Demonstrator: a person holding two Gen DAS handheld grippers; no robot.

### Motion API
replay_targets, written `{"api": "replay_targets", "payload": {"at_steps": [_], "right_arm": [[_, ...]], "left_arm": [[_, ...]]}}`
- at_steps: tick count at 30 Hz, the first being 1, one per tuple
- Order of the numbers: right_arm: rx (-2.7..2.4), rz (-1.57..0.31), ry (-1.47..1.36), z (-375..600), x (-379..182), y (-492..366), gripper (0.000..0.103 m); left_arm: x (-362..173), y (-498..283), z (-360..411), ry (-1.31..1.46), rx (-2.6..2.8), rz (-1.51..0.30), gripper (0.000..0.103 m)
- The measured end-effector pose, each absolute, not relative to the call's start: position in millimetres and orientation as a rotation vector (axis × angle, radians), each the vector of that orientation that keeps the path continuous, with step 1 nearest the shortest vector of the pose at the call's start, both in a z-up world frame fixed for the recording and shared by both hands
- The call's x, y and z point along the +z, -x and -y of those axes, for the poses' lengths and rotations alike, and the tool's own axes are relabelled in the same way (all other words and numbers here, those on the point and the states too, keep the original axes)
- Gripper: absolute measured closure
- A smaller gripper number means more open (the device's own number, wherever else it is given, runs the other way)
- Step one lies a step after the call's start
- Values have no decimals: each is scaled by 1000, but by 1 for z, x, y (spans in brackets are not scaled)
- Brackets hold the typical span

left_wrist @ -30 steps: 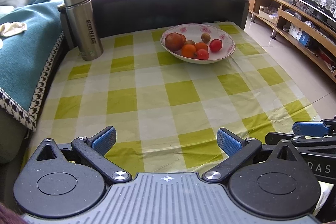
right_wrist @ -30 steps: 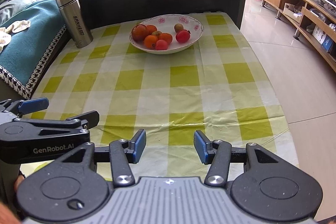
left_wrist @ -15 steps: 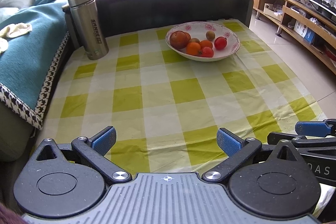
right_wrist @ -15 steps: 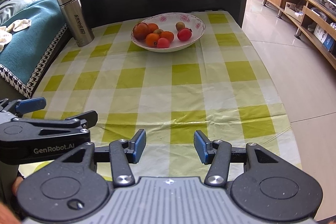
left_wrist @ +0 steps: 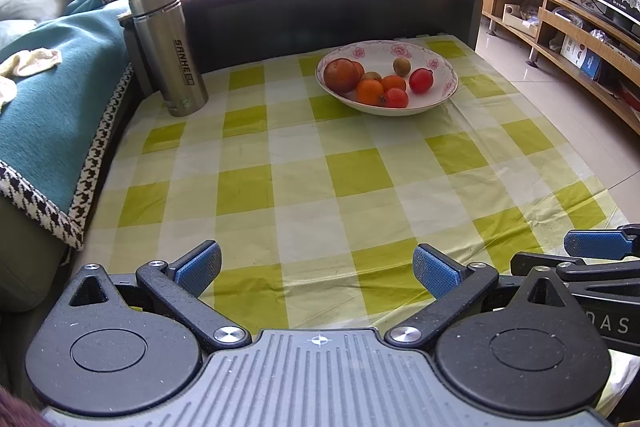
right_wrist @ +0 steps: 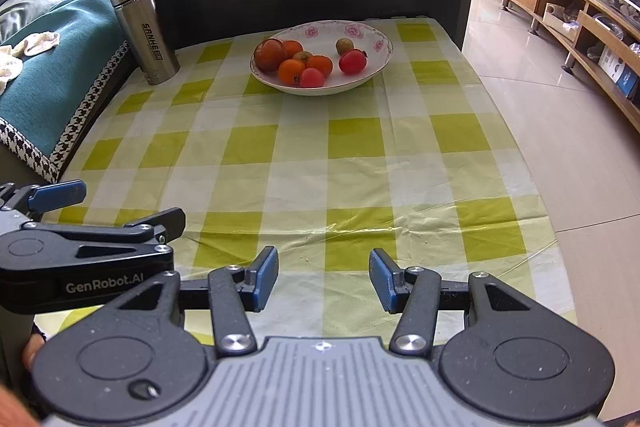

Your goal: Organize fruits

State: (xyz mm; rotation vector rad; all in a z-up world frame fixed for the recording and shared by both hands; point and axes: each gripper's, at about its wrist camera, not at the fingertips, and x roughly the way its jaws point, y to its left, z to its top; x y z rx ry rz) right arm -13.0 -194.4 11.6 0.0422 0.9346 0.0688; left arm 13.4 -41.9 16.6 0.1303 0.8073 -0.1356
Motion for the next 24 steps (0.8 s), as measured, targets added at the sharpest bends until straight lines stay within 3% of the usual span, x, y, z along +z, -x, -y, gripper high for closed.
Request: {"api": "replay_targets", "payload": {"at_steps": [24], "right_arm": [[60, -933, -41, 195, 6, 13, 48]], "left_arm": [[19, -13, 38, -127, -116, -787, 0]]}}
